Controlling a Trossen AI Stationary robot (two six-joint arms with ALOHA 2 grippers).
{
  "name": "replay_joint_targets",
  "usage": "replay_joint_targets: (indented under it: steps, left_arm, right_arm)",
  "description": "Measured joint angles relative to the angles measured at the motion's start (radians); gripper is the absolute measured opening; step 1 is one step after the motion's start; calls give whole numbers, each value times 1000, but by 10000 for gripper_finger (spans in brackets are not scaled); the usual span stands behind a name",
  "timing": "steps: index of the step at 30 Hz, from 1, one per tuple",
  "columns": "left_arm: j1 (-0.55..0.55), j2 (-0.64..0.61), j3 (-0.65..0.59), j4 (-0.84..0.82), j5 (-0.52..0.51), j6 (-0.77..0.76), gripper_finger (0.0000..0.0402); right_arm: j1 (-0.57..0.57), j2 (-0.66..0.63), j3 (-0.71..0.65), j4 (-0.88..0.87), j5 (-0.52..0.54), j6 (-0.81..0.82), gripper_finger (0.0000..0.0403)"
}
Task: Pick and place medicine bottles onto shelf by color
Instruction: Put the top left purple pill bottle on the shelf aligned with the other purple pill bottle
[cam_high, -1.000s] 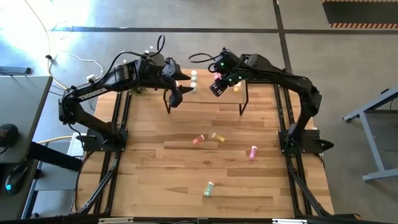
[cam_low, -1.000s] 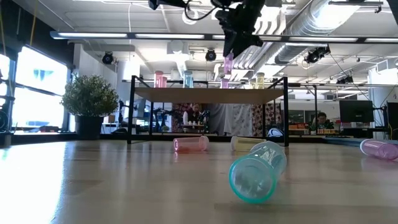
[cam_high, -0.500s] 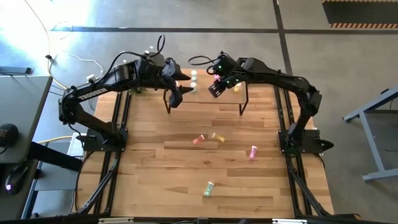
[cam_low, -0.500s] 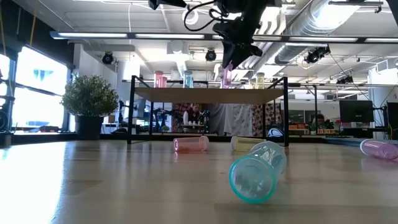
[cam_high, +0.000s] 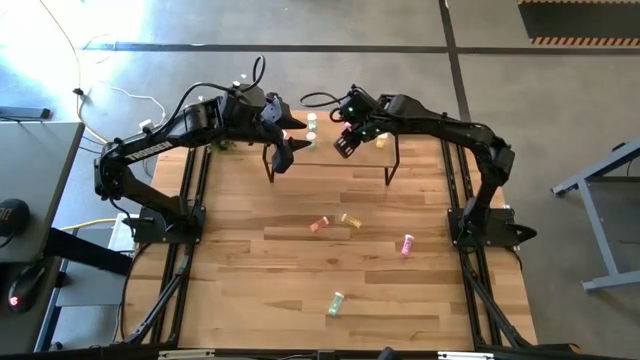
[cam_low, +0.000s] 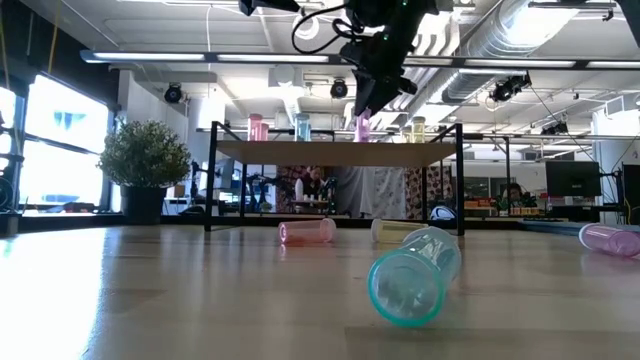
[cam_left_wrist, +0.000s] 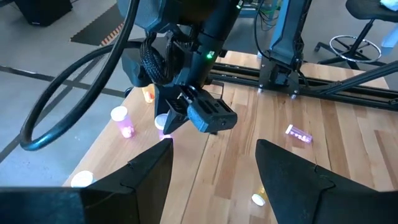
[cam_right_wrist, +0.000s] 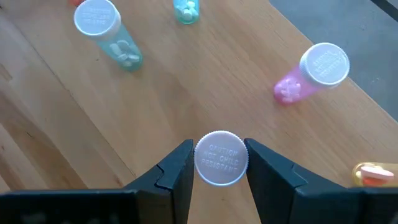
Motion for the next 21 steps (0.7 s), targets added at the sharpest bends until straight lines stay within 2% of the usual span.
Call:
replay_joint_targets:
  steps: [21]
  left_arm:
    - [0, 0, 0, 0, 0, 18, 220]
  right_arm:
    - [0, 25, 0, -6, -13, -18, 130]
